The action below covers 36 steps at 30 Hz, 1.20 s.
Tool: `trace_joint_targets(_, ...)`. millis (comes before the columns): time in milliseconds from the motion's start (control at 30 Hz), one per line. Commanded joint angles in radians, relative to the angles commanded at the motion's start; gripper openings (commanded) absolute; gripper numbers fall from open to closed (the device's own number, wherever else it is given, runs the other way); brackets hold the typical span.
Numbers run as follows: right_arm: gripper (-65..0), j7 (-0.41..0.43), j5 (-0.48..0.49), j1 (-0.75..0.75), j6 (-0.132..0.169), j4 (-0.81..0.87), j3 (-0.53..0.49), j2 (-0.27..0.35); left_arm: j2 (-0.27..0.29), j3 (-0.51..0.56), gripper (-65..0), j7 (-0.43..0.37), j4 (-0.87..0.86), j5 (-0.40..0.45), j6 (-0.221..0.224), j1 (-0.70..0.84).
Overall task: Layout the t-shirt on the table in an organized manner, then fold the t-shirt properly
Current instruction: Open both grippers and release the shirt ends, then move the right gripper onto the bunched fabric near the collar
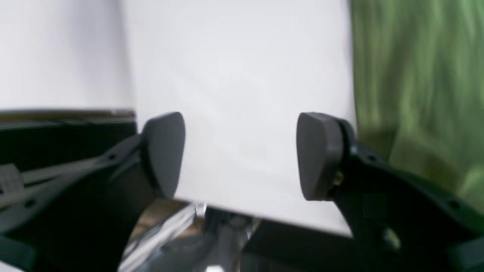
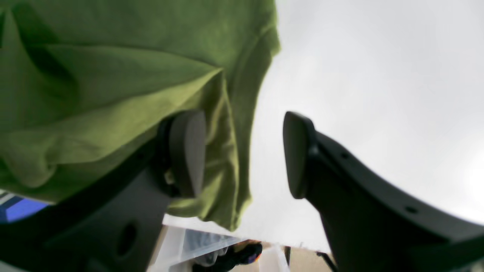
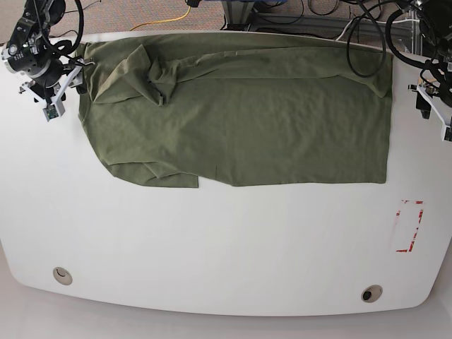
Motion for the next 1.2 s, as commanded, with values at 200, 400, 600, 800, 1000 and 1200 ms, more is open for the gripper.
trace_joint_targets(200, -33.1, -0.018, 0.000, 0.000, 0.000, 0.000, -0.040, -0.068, 0.000, 0.017, -24.3, 0.000, -0.003, 0.000, 0.000, -0.011)
trace_joint_targets(400, -33.1, -0.021, 0.012, -0.032, 0.000, 0.015, -0.161, -0.083, 0.000, 0.066, -24.4, -0.005, -0.031, 0.002, 0.000, -0.003)
trace_joint_targets(600, -33.1, -0.023, 0.069, -0.037, 0.000, 0.021, -0.178, -0.117, 0.000, 0.071, -24.4, -0.005, -0.038, 0.002, 0.000, -0.005)
trace_joint_targets(800, -33.1, -0.025, 0.077, -0.034, 0.000, 0.021, -0.183, -0.118, 0.000, 0.072, -24.4, -0.005, -0.051, 0.002, 0.000, -0.009)
trace_joint_targets(1000, -33.0, -0.025, 0.077, -0.021, 0.000, 0.037, -0.178, -0.114, 0.000, 0.074, -24.4, -0.006, -0.101, 0.002, 0.000, -0.009)
trace_joint_targets(1200, -33.0, -0.060, 0.072, -0.014, 0.000, 0.043, -0.178, -0.115, 0.000, 0.074, -24.6, -0.081, -0.146, 0.002, 0.000, -0.003)
